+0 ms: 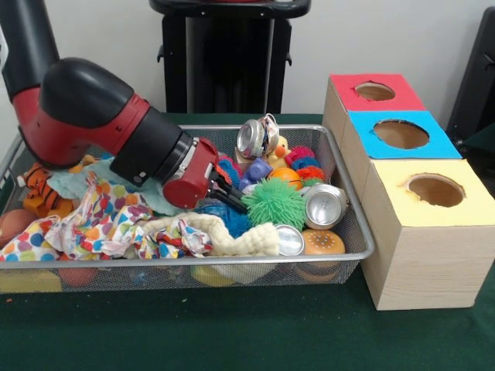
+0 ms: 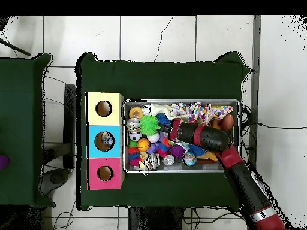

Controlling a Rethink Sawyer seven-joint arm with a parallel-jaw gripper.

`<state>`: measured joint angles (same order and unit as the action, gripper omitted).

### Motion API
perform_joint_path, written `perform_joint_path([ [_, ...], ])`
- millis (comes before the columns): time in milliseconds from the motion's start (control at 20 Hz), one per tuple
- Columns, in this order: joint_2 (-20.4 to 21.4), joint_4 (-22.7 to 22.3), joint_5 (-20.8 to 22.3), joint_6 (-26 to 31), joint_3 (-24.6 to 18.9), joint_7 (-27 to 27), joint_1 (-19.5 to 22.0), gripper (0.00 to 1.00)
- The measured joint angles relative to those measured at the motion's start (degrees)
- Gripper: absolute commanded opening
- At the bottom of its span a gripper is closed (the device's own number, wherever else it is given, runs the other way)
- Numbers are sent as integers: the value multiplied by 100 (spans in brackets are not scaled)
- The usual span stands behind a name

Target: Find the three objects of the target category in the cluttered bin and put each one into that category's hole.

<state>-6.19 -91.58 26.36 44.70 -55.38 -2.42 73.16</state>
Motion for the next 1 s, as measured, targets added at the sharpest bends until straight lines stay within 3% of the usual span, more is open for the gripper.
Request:
perform_joint_path([
  [400,877,-343,-32,-397,252,6,-361,0],
  [1000,1505,-622,-271,-661,533,16,-587,0],
])
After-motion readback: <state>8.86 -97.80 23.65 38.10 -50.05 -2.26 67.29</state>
